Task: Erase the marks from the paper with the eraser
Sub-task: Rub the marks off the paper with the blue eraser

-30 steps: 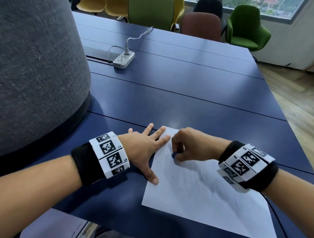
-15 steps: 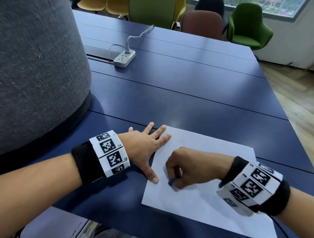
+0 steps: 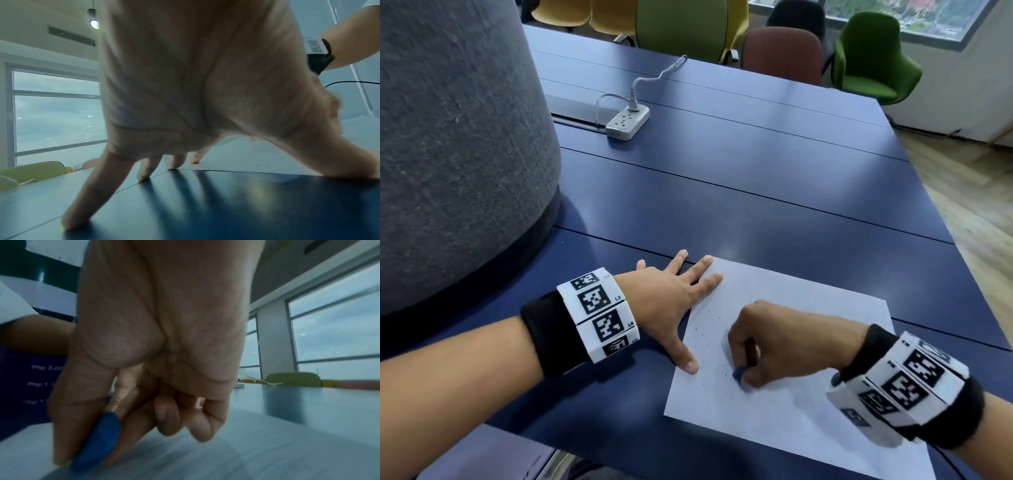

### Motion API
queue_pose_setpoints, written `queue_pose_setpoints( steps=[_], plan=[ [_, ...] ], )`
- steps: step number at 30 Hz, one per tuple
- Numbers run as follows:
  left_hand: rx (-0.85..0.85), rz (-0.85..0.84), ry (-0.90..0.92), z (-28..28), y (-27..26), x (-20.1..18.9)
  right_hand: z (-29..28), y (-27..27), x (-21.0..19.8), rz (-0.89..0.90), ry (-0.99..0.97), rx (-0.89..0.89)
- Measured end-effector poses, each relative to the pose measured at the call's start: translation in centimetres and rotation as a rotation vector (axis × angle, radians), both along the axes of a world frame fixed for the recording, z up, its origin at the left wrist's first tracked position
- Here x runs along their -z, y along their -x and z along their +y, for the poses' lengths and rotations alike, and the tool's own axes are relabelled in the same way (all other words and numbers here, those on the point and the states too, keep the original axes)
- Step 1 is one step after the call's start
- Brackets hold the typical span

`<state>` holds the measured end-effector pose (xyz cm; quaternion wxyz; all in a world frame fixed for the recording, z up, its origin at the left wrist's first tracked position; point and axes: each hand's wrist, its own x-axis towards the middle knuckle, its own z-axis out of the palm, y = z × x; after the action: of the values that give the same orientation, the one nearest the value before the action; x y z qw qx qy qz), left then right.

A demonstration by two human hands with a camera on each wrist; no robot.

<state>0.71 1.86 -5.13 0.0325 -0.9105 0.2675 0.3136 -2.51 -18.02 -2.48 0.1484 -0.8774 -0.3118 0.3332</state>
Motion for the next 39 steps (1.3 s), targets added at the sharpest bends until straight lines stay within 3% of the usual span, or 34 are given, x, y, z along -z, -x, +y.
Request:
queue_pose_setpoints(
  steps=[2,6,11,15,20,27,33,39],
  plan=[
    [0.004,0.002,-0.009,-0.1,-0.1,0.0,0.0,0.3,-0.1,0.062,-0.001,-0.006],
    [0.004,-0.003,-0.020,-0.2,0.0,-0.1,-0.6,-1.7,0.4,-0.123,-0.045,0.169],
    [0.000,0.001,-0.015,-0.2,0.1,-0.2,0.2,-0.4,-0.2,0.044,0.024,-0.003],
    [0.005,-0.009,-0.021,-0.3,0.1,-0.3,0.2,-2.8,0.0,-0.173,-0.015,0.135],
    [0.001,-0.006,-0.010,-0.1,0.1,0.0,0.7,-1.2,0.2,0.053,0.041,-0.013],
    [0.014,-0.005,-0.008,-0.1,0.1,-0.1,-0.6,-7.3,0.5,-0.260,-0.042,0.305],
    [0.012,-0.012,-0.007,-0.1,0.2,-0.1,0.0,-5.3,0.8,-0.094,-0.007,0.197],
    [0.014,-0.003,-0.016,-0.1,0.1,-0.1,-1.2,-7.5,0.9,-0.274,-0.049,0.340]
  ],
)
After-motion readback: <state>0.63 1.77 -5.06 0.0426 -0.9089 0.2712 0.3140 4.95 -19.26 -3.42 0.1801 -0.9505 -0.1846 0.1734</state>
